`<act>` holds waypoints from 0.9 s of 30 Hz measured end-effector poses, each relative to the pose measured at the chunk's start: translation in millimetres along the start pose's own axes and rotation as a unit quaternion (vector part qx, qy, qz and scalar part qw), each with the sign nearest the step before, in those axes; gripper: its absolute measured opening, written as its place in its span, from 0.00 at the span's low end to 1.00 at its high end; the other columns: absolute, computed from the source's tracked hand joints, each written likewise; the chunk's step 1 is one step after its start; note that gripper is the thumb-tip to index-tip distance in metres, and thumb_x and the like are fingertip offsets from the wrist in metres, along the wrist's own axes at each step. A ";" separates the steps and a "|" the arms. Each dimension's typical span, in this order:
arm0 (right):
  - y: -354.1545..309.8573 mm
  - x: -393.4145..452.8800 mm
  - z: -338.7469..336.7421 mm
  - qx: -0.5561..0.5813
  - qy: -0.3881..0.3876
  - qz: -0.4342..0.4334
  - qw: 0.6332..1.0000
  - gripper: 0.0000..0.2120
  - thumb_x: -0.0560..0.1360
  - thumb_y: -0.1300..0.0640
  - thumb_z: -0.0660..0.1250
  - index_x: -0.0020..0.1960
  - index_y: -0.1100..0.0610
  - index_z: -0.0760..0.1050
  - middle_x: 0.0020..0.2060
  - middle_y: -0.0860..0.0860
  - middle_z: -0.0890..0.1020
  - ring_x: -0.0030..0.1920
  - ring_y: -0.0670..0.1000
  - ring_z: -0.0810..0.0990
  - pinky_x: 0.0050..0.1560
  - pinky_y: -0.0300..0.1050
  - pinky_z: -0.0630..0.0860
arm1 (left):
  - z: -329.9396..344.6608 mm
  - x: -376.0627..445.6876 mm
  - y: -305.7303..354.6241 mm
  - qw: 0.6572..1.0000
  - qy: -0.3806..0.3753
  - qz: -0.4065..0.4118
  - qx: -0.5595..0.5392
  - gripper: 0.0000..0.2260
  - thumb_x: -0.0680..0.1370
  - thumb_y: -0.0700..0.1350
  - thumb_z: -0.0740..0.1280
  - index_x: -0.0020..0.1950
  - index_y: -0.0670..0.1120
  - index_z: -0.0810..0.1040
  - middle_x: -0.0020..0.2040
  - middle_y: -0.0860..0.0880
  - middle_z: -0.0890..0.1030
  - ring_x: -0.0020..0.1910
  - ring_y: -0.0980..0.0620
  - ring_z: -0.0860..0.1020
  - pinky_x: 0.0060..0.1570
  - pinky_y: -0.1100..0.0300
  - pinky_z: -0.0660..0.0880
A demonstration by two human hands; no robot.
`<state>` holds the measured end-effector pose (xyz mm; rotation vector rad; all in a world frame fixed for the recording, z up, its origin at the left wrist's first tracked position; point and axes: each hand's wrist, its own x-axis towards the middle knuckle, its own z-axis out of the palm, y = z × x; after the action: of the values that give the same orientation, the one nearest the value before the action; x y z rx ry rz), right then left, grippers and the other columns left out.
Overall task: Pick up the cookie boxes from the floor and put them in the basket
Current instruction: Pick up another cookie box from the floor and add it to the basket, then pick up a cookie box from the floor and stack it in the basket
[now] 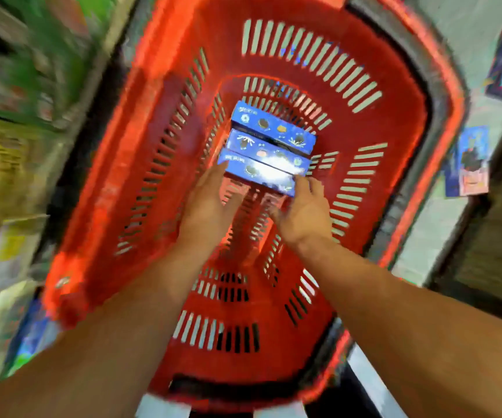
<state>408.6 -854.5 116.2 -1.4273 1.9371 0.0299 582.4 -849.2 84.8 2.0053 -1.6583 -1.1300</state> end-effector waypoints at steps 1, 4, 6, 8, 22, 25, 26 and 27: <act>-9.0 -20.1 -21.0 0.001 -0.011 -0.012 1.000 0.34 0.70 0.52 0.73 0.72 0.61 0.65 0.69 0.61 0.67 0.66 0.64 0.69 0.67 0.51 0.66 | -19.6 -18.9 17.9 1.000 -0.002 0.004 0.010 0.28 0.72 0.51 0.66 0.69 0.42 0.71 0.65 0.43 0.76 0.64 0.45 0.74 0.65 0.56 0.67; -26.9 -85.2 -90.0 -0.010 -0.020 -0.046 0.999 0.32 0.71 0.52 0.71 0.70 0.62 0.66 0.67 0.62 0.70 0.67 0.62 0.69 0.67 0.47 0.62 | -81.4 -72.0 85.1 1.000 -0.025 -0.001 0.002 0.26 0.72 0.48 0.68 0.69 0.42 0.71 0.63 0.43 0.77 0.61 0.46 0.75 0.61 0.60 0.67; -31.3 -134.2 -138.2 -0.012 -0.016 -0.049 0.999 0.30 0.70 0.50 0.71 0.68 0.61 0.69 0.63 0.61 0.72 0.63 0.62 0.71 0.64 0.48 0.65 | -121.1 -111.2 134.2 0.999 -0.044 0.003 0.007 0.26 0.73 0.46 0.70 0.69 0.41 0.71 0.64 0.42 0.77 0.63 0.45 0.75 0.61 0.62 0.65; -30.8 -177.3 -177.2 -0.011 -0.015 -0.051 0.999 0.30 0.69 0.50 0.72 0.67 0.59 0.69 0.63 0.59 0.73 0.62 0.62 0.72 0.63 0.51 0.69 | -153.3 -145.2 176.3 0.997 -0.064 0.038 0.035 0.26 0.73 0.46 0.71 0.69 0.40 0.71 0.65 0.40 0.76 0.64 0.44 0.74 0.62 0.61 0.63; 56.4 -327.3 -345.6 0.045 0.056 -0.022 0.997 0.36 0.72 0.47 0.71 0.75 0.57 0.61 0.72 0.56 0.65 0.70 0.59 0.65 0.70 0.50 0.63 | -166.7 -260.0 404.1 0.985 -0.084 0.123 0.092 0.28 0.75 0.52 0.69 0.72 0.43 0.68 0.70 0.44 0.72 0.68 0.46 0.71 0.67 0.60 0.61; 105.1 -334.9 -374.6 0.054 0.061 -0.013 0.997 0.37 0.73 0.45 0.70 0.76 0.55 0.59 0.74 0.54 0.62 0.72 0.57 0.63 0.71 0.50 0.64 | -134.5 -273.7 445.0 0.986 -0.069 0.128 0.088 0.28 0.75 0.49 0.70 0.73 0.44 0.68 0.71 0.47 0.71 0.71 0.49 0.68 0.69 0.61 0.60; 120.5 -336.3 -384.7 0.054 0.063 -0.013 0.996 0.37 0.73 0.45 0.69 0.77 0.55 0.58 0.74 0.53 0.62 0.73 0.56 0.62 0.71 0.49 0.64 | -122.5 -277.8 456.4 0.985 -0.069 0.129 0.087 0.28 0.75 0.49 0.70 0.73 0.44 0.67 0.71 0.46 0.71 0.71 0.49 0.68 0.69 0.60 0.60; 134.8 -336.7 -394.7 0.050 0.066 -0.017 0.996 0.38 0.74 0.44 0.69 0.77 0.55 0.58 0.75 0.53 0.62 0.73 0.56 0.62 0.72 0.49 0.63 | -111.0 -281.5 465.6 0.984 -0.073 0.134 0.091 0.28 0.75 0.49 0.70 0.72 0.44 0.68 0.71 0.46 0.71 0.71 0.48 0.68 0.69 0.59 0.61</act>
<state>130.8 -689.0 543.6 -1.4270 1.9910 -0.1792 336.4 -748.6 572.3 1.7629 -2.1004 -1.0838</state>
